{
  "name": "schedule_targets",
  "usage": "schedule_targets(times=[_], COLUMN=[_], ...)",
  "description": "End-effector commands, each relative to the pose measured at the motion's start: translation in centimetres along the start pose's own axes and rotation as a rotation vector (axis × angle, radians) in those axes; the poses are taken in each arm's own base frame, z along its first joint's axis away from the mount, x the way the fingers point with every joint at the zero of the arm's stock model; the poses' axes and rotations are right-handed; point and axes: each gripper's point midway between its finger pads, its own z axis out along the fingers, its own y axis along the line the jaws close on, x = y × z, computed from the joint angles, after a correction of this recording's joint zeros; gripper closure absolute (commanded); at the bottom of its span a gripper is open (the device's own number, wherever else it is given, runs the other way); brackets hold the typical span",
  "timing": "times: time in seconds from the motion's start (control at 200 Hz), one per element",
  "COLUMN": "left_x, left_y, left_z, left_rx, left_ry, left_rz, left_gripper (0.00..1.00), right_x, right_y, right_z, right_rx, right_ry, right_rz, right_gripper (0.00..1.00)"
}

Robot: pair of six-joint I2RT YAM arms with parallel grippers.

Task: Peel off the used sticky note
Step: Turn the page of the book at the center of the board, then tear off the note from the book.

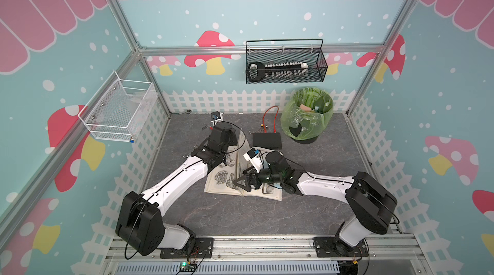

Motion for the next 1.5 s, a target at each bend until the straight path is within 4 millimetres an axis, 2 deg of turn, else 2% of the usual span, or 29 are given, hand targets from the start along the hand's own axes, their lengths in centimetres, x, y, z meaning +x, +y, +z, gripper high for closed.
schedule_targets(times=[0.0,0.2,0.225,0.34,0.41,0.465,0.525,0.66,0.73,0.811,0.901,0.981,1.061,1.186,1.361,1.496], left_x=[-0.9,-2.2,-2.3,-2.7,-2.7,-2.6,-2.4,-1.3,0.1,2.6,6.4,9.6,12.4,15.6,18.9,20.8], left_y=[0.3,0.2,0.1,-0.1,-0.3,-0.3,-0.4,-0.9,-1.5,-2.6,-4.4,-5.7,-6.2,-6.3,-6.2,-6.0], left_z=[-0.9,-2.1,-2.2,-2.6,-2.6,-2.6,-2.5,-2.0,-1.4,-0.6,0.1,0.4,0.6,0.7,0.3,0.1], left_rx=[0.002,0.023,0.025,0.042,0.049,0.052,0.056,0.083,0.118,0.176,0.272,0.331,0.346,0.354,0.379,0.395], left_ry=[-0.019,-0.050,-0.053,-0.060,-0.056,-0.054,-0.049,-0.012,0.032,0.105,0.213,0.288,0.345,0.411,0.488,0.537], left_rz=[0.014,0.001,0.000,-0.005,-0.005,-0.006,-0.009,-0.014,-0.018,-0.022,-0.030,-0.040,-0.040,-0.042,-0.062,-0.075], left_gripper=[1.00,1.00,1.00,1.00,1.00,1.00,1.00,1.00,1.00,1.00,1.00,1.00,1.00,1.00,1.00,1.00], right_x=[-0.6,-1.2,-0.2,-0.1,-0.4,-0.5,-1.2,-0.3,0.9,2.5,3.9,4.4,4.1,3.1,2.3,3.0], right_y=[0.2,-0.7,-1.4,-1.6,-1.3,-1.8,-2.0,-4.1,-5.5,-7.2,-8.4,-9.3,-9.8,-10.2,-10.7,-11.7], right_z=[1.1,5.5,6.5,7.7,7.0,6.1,4.2,-0.1,-2.5,-5.2,-7.4,-8.4,-8.8,-9.1,-9.1,-8.5], right_rx=[-0.040,-0.104,-0.105,-0.123,-0.107,-0.049,0.046,0.275,0.401,0.508,0.512,0.474,0.421,0.370,0.346,0.356], right_ry=[-0.032,0.000,0.027,0.045,0.034,0.029,0.018,0.046,0.071,0.080,0.060,0.016,-0.029,-0.098,-0.166,-0.165], right_rz=[-0.043,-0.062,-0.048,-0.037,-0.046,-0.052,-0.069,-0.044,-0.005,0.081,0.203,0.297,0.363,0.457,0.542,0.604], right_gripper=[0.01,0.01,0.01,0.01,0.01,0.01,0.01,0.01,0.01,0.02,0.03,0.06,0.07,0.06,0.05,0.05])
